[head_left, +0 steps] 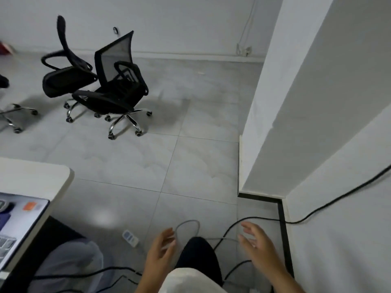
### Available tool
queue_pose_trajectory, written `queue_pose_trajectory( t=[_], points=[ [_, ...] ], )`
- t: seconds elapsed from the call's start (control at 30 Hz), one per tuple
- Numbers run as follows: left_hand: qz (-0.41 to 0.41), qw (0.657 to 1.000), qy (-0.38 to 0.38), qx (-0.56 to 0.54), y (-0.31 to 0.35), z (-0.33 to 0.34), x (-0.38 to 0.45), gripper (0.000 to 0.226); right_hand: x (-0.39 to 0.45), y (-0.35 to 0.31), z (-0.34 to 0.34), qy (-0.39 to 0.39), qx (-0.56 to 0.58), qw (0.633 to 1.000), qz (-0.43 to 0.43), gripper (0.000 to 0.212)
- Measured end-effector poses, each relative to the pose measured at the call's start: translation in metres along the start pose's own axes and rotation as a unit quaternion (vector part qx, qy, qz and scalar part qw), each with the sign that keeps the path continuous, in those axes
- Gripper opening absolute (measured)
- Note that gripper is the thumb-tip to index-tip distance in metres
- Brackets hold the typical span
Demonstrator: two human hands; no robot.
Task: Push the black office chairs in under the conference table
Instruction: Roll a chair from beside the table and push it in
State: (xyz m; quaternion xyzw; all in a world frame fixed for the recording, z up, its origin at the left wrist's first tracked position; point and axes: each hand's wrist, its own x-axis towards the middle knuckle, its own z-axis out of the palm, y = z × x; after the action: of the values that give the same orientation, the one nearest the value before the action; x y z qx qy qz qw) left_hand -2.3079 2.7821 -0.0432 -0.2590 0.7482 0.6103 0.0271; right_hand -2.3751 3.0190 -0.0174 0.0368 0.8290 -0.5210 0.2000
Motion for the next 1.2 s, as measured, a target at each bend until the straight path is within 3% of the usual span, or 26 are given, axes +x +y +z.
queue_pose_trajectory(
  t=[0.1, 0.3, 0.57, 0.8, 0.93, 1.2],
  points=[
    [-0.016, 1.000, 0.012, 0.009, 0.011, 0.007, 0.067, 0.024, 0.056, -0.007, 0.006, -0.003, 0.005, 1.000, 0.028, 0.033],
    [-0.012, 1.000, -0.003, 0.025, 0.079, 0.004, 0.243, 0.024, 0.212, -0.061, 0.000, 0.072, 0.014, 0.995, 0.072, 0.032],
    [0.061, 0.997, -0.029, 0.026, 0.209, 0.014, 0.437, 0.025, 0.417, -0.199, -0.022, 0.035, 0.003, 0.999, -0.035, 0.028],
    [0.014, 0.999, -0.028, 0.014, 0.240, 0.046, 0.555, 0.033, 0.537, -0.212, -0.036, -0.013, 0.001, 0.999, 0.035, 0.034],
    [0.001, 1.000, 0.021, 0.020, 0.271, 0.067, 0.637, 0.029, 0.638, -0.228, -0.054, -0.032, -0.004, 0.998, 0.051, 0.033],
    [0.007, 0.985, 0.172, -0.019, 0.361, 0.058, 0.763, 0.025, 0.858, -0.360, -0.062, -0.151, -0.076, 0.977, -0.132, 0.029]
  ],
)
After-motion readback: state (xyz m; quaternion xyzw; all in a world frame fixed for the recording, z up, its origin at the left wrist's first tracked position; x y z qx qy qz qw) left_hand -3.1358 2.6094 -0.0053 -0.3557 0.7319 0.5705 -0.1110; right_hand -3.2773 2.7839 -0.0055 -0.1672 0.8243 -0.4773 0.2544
